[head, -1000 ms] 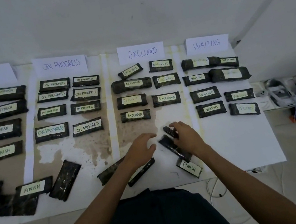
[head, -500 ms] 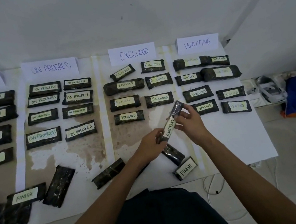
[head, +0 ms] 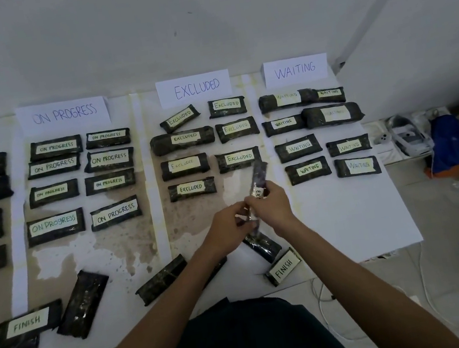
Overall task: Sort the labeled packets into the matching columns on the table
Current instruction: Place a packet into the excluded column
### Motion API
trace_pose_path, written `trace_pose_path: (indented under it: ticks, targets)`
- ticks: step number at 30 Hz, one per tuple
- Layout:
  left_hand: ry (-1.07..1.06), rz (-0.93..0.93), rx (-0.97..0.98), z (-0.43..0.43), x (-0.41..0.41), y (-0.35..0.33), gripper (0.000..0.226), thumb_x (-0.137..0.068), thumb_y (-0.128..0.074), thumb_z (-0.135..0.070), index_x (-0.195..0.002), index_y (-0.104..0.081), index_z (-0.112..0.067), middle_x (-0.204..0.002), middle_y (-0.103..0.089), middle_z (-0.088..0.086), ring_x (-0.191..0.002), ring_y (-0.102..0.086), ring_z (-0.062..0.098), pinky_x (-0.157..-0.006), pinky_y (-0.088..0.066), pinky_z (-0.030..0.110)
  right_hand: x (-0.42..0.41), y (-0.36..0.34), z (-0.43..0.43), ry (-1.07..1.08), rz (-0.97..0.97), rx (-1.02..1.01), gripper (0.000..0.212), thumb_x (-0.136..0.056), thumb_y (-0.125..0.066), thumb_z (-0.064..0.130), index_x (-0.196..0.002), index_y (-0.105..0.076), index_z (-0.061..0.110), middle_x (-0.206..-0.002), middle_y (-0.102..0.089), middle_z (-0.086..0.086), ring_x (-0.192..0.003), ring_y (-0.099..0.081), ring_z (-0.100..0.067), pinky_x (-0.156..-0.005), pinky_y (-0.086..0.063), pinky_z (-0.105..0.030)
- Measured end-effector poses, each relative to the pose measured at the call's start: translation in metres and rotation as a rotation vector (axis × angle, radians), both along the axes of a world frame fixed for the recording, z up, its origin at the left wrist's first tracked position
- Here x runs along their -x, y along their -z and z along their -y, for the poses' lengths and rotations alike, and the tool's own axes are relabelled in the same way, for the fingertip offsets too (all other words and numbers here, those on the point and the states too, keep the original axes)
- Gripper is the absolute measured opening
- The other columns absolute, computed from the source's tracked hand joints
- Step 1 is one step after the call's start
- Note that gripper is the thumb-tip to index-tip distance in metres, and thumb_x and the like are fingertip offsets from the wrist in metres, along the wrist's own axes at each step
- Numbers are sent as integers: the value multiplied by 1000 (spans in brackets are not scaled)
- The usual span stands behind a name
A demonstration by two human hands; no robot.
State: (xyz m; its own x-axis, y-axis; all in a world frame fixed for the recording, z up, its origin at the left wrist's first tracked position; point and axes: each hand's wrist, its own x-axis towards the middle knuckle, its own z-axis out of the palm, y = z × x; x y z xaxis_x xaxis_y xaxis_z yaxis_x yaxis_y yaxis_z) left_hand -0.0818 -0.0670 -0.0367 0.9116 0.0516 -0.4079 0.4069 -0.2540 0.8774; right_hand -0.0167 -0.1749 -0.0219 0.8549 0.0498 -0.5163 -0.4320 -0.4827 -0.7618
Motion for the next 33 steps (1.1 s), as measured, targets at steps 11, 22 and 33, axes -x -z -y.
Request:
trace_pose_path:
  ticks: [11, 22, 33]
  targets:
    - [51, -43, -465, -53, 0, 35, 46, -88, -54, -11, -133, -46, -9, -137, -48, 12, -127, -40, 26, -106, -29, 32, -76, 39, -13, -801, 450, 488, 42, -80, -51, -13, -117, -63, 2, -114, -62, -21, -105, -58, -37, -89, -48, -42]
    - [138, -41, -549, -64, 11, 42, 48, -85, -51, -7, -133, -46, -8, -133, -47, 13, -121, -42, 30, -100, -37, 36, -80, 65, -10, -950, 489, 510, 43, -81, -54, -11, -121, -61, 2, -110, -57, -26, -101, -51, -42, -85, -46, -44]
    - [141, -45, -504, -64, 27, 39, 47, -86, -54, -11, -132, -47, -11, -134, -47, 10, -122, -42, 28, -101, -37, 37, 17, 37, 1, -1031, 257, 675, 77, -72, -71, 52, -131, -40, 14, -127, -42, -14, -112, -46, -33, -82, -49, -42]
